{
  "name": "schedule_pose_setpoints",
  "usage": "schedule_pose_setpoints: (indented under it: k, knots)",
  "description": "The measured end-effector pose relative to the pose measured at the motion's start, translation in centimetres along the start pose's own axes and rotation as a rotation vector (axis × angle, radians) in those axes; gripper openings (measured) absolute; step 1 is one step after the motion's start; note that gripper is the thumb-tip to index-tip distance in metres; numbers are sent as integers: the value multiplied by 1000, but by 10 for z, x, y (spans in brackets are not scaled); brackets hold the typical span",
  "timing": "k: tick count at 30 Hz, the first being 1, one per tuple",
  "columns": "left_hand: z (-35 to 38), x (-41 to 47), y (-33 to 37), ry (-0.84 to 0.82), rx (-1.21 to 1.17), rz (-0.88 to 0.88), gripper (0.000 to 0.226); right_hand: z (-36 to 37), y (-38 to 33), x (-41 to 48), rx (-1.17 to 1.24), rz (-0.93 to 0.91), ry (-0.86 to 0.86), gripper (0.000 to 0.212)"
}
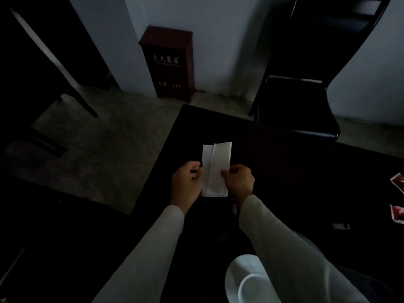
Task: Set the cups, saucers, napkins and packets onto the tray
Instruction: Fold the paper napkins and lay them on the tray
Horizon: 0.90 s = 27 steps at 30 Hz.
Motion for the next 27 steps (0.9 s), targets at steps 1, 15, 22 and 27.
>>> schedule_pose_setpoints:
  k: [1, 15, 22, 27]
  knots:
    - [0, -2, 0, -6, -12, -5, 25, 0, -2, -2, 1, -12, 2, 27]
    - [8, -83, 119, -373, 89, 342, 90, -52, -69, -102, 434, -153, -119, 15]
    - [-2, -148, 193, -122, 346, 676, 72, -85, -95, -180, 758, -158, -259, 15]
    - [-13, -186, 220, -14, 173, 639, 22, -112, -100, -228, 684, -273, -261, 20]
Point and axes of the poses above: each hand's wrist, its own x-axis towards the middle knuckle, its own z-axis out of the palm, y = z × x, the point moved 9 cm from there along x, towards the middle knuckle, and after that the axes turned 15 degrees about -y, right-handed, at the moved point
